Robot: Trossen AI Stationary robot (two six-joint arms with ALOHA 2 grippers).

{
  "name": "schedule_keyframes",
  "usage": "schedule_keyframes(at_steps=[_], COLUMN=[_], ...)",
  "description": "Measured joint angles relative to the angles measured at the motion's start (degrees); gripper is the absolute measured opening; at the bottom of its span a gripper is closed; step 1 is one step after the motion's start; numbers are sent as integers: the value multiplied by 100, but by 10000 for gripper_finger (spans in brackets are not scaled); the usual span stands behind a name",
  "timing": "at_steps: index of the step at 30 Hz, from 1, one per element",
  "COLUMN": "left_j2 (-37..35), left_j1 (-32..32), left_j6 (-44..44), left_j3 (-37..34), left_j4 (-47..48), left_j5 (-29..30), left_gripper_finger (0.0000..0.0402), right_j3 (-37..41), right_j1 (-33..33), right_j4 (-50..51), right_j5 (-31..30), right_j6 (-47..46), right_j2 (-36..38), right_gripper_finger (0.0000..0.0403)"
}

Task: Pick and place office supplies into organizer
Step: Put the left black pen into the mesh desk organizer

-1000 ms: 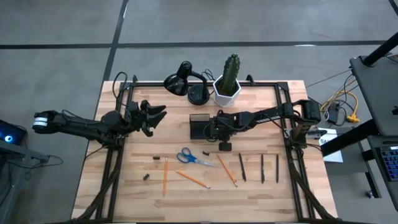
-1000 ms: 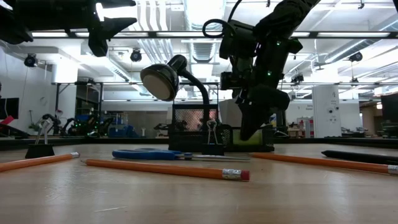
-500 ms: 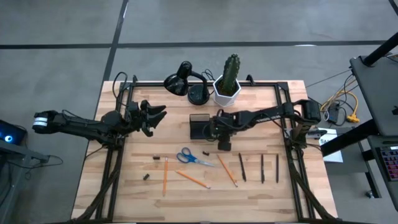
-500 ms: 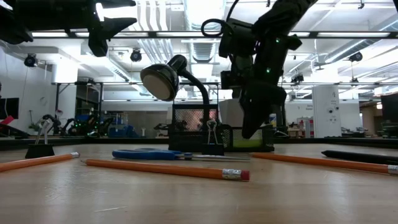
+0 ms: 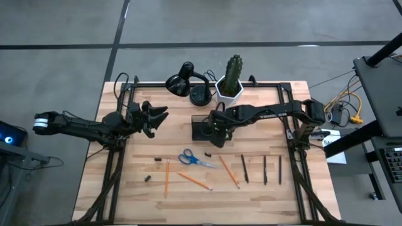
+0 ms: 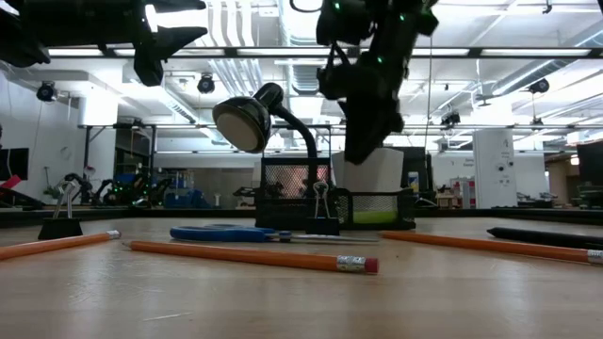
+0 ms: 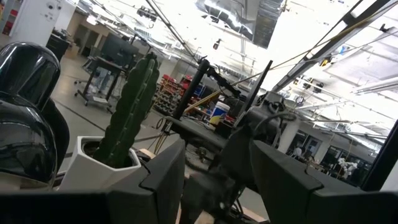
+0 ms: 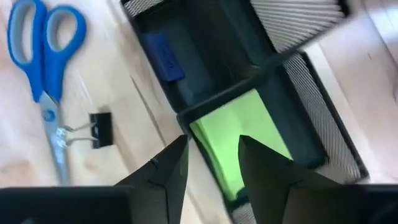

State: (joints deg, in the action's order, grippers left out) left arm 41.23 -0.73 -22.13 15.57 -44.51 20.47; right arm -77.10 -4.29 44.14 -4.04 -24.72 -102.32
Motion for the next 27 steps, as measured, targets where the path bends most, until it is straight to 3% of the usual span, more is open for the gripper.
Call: schedule_keyframes(at_steps=[7, 14, 27], left_j2=[0, 0, 0], left_j1=[0, 0, 0], left_j6=[0, 0, 0], left_j3=[-2, -4, -7], left_j4=[0, 2, 9], left_j5=[0, 0, -2], left_gripper_finger=[168, 168, 168], right_j3=[-598, -812, -584], right_j1=[16, 116, 1207], right_j4=[1037, 2059, 2172], right_j5=[500, 703, 564], right_j6=[-1723, -2455, -3598], right_j2=[7, 7, 81], right_gripper_finger=[130, 142, 138])
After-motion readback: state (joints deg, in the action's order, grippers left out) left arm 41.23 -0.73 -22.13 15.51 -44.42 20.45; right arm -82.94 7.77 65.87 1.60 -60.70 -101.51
